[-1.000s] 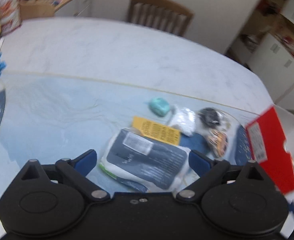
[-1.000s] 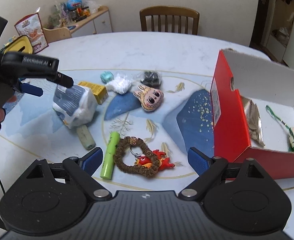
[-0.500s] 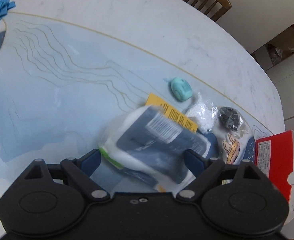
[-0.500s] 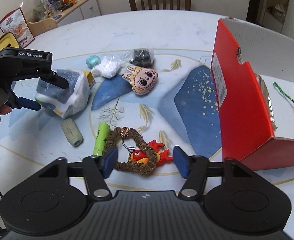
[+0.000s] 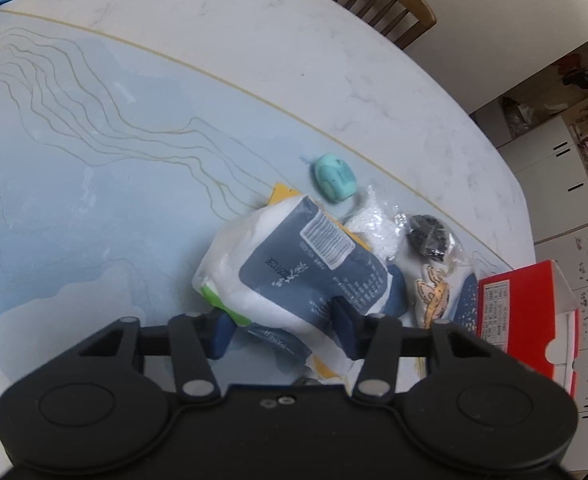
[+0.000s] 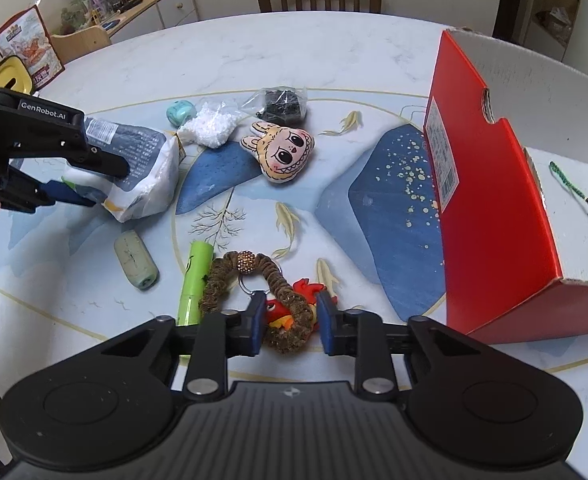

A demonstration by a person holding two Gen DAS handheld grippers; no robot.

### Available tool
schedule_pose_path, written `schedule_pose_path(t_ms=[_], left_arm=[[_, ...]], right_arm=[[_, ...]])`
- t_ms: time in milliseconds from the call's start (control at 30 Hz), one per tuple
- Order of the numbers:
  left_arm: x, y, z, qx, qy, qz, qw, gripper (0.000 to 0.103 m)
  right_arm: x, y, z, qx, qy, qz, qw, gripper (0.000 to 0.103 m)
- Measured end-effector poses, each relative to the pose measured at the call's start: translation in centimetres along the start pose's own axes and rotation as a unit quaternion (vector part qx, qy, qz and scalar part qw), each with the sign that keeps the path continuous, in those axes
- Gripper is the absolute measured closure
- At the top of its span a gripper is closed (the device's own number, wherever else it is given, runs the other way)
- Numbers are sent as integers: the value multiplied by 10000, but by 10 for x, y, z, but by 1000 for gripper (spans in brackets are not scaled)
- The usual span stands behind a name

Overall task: Organize objects
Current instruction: 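Grasp the tissue pack with the left gripper while the right grasps the bead bracelet, then lift and carry the tissue pack and bead bracelet with both grippers into the shoebox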

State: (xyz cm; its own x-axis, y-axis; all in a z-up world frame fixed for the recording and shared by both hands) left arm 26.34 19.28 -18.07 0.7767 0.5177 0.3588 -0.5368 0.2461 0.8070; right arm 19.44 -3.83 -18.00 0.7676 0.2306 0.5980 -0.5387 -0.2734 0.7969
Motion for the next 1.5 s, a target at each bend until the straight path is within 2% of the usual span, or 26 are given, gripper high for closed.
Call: schedule_pose_path(t_ms=[33, 100, 200, 600, 700, 933, 1000, 1133, 1500], left_arm=[[0, 1, -1, -35, -6, 33, 10000, 60], [0, 3, 1, -100, -30, 102, 9999, 70], [1, 8, 3, -199, -94, 193, 9996, 76], [-4, 32, 29, -461, -710, 548, 9949, 93], [-5, 37, 31, -571, -684, 555, 9945, 94], [-11, 33, 31, -632, -673, 514, 9944, 94], [-14, 31, 29, -619, -647, 490, 9948, 94], [-14, 32, 28, -631, -615, 510, 9948, 94], [-14, 30, 29, -622, -605, 506, 9949, 94]], right_arm=[[0, 1, -1, 14, 9, 16, 10000, 85], [1, 4, -3, 9, 45, 70, 10000, 87], [2, 8, -6, 35, 112, 130, 9998, 91], [14, 41, -8, 238, 94, 478, 9985, 96], [16, 51, -9, 253, 275, 574, 9977, 96], [4, 44, -7, 423, 385, 341, 9978, 94], [2, 38, -8, 390, 438, 272, 9979, 91], [-2, 24, -8, 285, 521, 164, 9981, 73], [-5, 2, 0, 113, 389, -110, 9991, 73]])
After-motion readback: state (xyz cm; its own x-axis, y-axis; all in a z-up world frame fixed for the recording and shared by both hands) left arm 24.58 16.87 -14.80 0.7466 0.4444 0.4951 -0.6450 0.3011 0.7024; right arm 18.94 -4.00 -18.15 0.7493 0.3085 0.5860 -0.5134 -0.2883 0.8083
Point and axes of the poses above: each gripper's, at about its wrist camera, not at the fingertips, and y roughly against the way its jaws point, z to its right, x to its top, the point moved 5 cm from there along -y, roughly the way its jaws point, and after that the axes turned 6 degrees about z, right-handed, at the moved point
